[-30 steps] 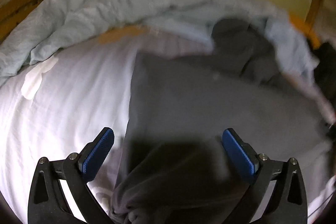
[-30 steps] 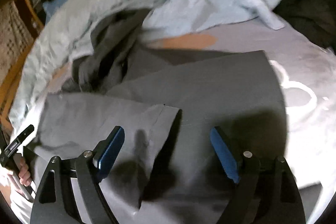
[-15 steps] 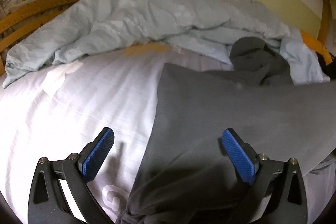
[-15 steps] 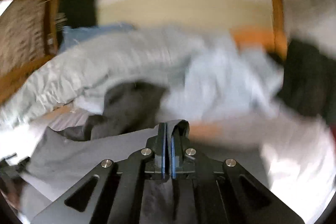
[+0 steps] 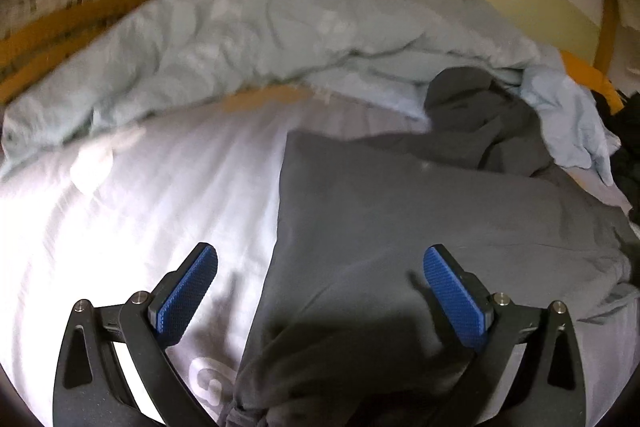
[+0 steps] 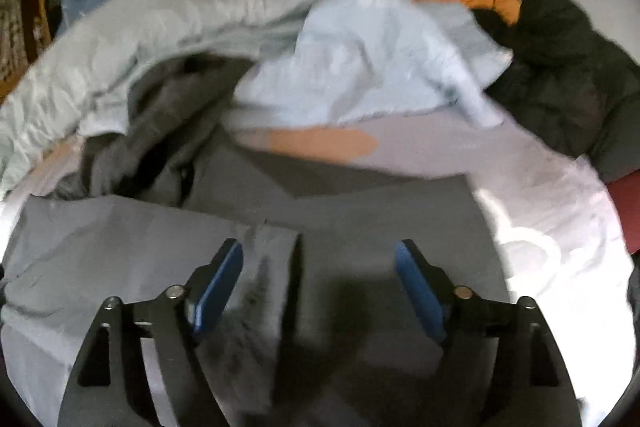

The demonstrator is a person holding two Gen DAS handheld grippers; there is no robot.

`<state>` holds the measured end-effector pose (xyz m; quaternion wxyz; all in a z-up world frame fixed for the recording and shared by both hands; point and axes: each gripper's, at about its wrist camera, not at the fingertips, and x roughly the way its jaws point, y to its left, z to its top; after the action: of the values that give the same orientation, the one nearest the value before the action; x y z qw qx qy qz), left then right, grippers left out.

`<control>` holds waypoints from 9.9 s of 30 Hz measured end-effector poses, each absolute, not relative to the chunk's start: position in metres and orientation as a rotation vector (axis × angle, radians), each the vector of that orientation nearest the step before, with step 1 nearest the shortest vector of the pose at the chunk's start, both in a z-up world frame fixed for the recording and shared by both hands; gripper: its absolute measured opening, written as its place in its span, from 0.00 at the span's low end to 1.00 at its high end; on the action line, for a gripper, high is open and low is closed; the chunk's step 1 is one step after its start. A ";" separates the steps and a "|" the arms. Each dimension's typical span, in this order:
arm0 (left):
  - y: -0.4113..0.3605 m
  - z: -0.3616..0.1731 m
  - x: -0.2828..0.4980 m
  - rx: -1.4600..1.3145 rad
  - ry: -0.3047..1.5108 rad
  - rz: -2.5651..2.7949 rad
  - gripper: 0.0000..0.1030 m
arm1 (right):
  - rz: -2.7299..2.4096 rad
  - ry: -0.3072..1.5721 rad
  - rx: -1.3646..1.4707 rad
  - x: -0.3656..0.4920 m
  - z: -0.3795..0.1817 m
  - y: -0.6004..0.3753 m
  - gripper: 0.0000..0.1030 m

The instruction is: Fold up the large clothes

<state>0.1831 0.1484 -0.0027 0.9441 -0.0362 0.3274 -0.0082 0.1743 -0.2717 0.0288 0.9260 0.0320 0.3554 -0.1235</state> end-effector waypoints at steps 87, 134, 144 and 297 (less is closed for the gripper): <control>0.072 -0.031 0.087 0.040 0.713 0.012 1.00 | -0.241 0.733 0.257 0.016 -0.035 -0.372 1.00; -0.040 -0.046 -0.030 0.568 0.601 -0.343 1.00 | -0.052 0.409 0.088 -0.059 0.040 -0.345 0.75; -0.038 -0.049 -0.014 0.572 0.587 -0.235 1.00 | 0.061 0.524 -0.174 -0.058 0.001 -0.254 0.85; 0.079 0.032 0.052 0.200 0.322 0.142 0.97 | -0.061 0.728 -0.037 0.054 -0.029 -0.336 0.50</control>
<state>0.0516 0.0790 0.0322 0.9796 0.0992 0.1598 0.0704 0.0541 -0.3359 -0.0286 0.9338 -0.0183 0.3560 -0.0297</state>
